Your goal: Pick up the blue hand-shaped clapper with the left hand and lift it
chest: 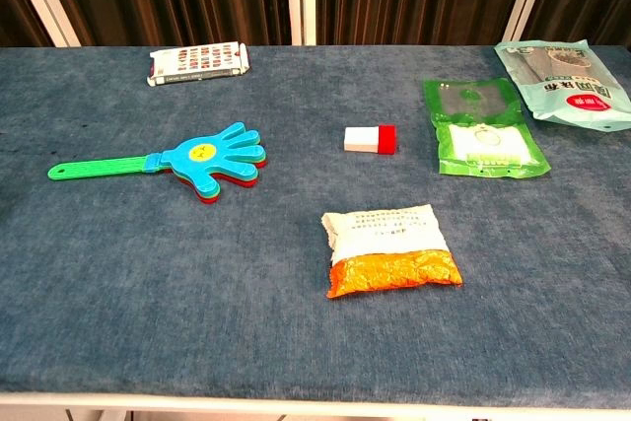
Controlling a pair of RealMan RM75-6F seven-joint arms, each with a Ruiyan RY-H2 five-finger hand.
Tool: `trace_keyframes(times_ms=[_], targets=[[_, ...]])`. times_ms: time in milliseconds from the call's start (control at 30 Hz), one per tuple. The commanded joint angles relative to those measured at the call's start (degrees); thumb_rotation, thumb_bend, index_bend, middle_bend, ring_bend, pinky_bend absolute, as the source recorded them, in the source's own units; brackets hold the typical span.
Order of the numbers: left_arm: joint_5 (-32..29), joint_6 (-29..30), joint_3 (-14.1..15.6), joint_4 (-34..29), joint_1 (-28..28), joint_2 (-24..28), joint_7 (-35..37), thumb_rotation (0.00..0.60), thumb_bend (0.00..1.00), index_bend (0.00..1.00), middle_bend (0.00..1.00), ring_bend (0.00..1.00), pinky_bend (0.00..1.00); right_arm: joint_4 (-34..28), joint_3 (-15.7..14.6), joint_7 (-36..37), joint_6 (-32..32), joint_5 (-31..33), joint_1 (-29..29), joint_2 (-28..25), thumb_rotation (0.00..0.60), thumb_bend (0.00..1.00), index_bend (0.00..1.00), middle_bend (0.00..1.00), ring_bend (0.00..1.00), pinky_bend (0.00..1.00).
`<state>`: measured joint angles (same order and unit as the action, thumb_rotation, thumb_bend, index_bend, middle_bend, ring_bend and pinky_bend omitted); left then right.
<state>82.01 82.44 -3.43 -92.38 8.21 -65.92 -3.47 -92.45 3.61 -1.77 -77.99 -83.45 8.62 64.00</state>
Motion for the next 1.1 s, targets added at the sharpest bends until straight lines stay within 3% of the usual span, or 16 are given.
trace_keyframes(times_ms=[33, 300, 500, 767, 1100], targets=[[-0.06, -0.18, 0.01, 0.15, -0.01, 0.09, 0.26, 0.600, 0.20, 0.06, 0.00, 0.00, 0.00, 0.04, -0.11, -0.07, -0.05, -0.15, -0.01, 0.13, 0.600, 0.15, 0.00, 0.00, 0.00, 0.00], [0.31, -0.72, -0.10, -0.21, 0.34, -0.17, 1.06, 0.600, 0.20, 0.06, 0.00, 0.00, 0.00, 0.14, -0.09, 0.12, -0.66, -0.37, -0.22, -0.02, 0.600, 0.15, 0.00, 0.00, 0.00, 0.00], [0.75, -5.16, -0.44, -1.23, 3.37, -2.01, 1.87, 0.600, 0.20, 0.06, 0.00, 0.00, 0.00, -0.01, 0.22, 0.43, -0.74, 0.02, -0.22, -0.53, 0.600, 0.15, 0.00, 0.00, 0.00, 0.00], [-1.97, -14.32, -2.41, 1.84, 9.78, -9.63, 3.81, 0.600, 0.20, 0.07, 0.00, 0.00, 0.00, 1.99, -0.24, 2.13, 0.07, -0.01, -0.20, -0.15, 0.600, 0.15, 0.00, 0.00, 0.00, 0.00], [-6.46, -22.87, -5.14, 9.96, 16.71, -18.75, 4.97, 0.600, 0.20, 0.08, 0.00, 0.00, 0.00, 3.64, -0.04, 4.24, 0.59, 0.29, 0.00, -0.35, 0.600, 0.15, 0.00, 0.00, 0.00, 0.00]])
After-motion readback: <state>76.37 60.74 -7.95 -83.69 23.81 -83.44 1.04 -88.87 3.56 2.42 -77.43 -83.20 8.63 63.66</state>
